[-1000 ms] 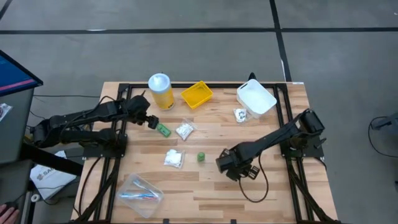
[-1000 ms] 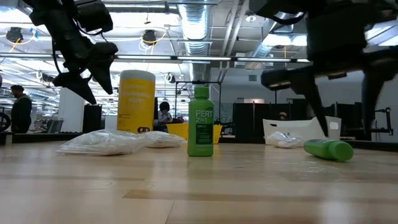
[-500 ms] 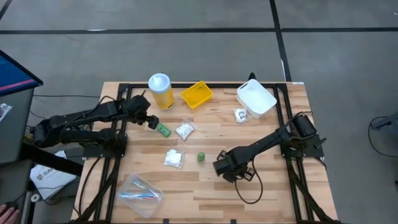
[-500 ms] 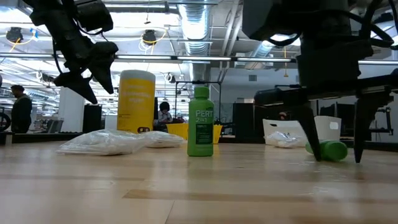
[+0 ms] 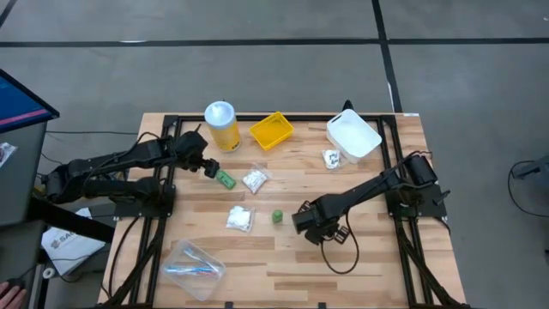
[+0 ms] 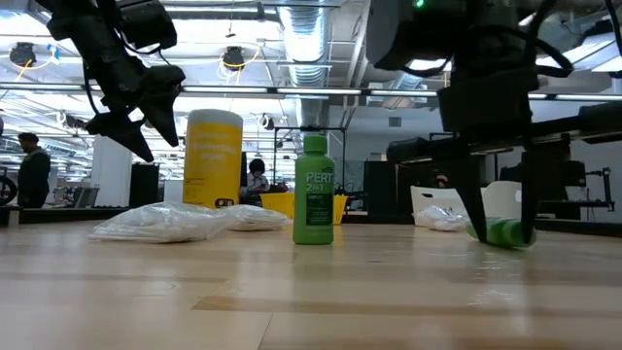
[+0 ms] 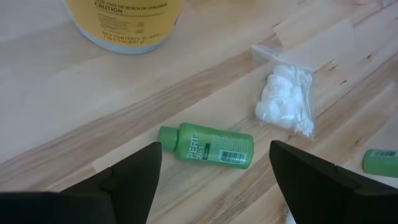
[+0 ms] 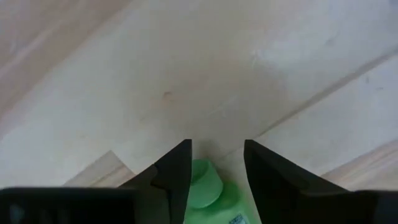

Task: Pick & Place Travel size toiletries
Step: Put the green shampoo bottle into the white bin

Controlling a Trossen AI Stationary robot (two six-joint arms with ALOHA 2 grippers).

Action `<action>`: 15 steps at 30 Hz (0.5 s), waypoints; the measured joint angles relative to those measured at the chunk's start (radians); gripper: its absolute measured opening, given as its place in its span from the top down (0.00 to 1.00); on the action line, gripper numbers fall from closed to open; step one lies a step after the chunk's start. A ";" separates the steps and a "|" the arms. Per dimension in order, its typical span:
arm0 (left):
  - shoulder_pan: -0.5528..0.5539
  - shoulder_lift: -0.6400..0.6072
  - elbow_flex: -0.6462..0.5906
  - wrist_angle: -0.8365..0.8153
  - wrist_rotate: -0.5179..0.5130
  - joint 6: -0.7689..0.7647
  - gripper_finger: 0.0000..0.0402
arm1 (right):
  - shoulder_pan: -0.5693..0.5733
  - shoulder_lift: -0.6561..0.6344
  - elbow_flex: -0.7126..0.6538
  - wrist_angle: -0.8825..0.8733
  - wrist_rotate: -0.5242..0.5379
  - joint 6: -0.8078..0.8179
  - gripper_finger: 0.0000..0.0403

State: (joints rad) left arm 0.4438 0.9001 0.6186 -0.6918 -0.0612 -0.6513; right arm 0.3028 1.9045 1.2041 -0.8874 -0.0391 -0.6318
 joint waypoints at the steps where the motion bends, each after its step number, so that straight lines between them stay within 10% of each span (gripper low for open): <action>1: 0.000 0.000 0.000 0.000 0.000 0.000 0.27 | -0.006 0.000 0.000 -0.004 -0.018 0.001 0.66; 15: 0.000 0.000 0.000 0.010 -0.017 0.000 0.27 | -0.026 -0.028 0.139 -0.150 -0.068 -0.022 0.53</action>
State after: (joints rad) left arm 0.4438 0.9001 0.6186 -0.6814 -0.0784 -0.6514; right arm 0.2764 1.8763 1.3433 -1.0369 -0.1067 -0.6539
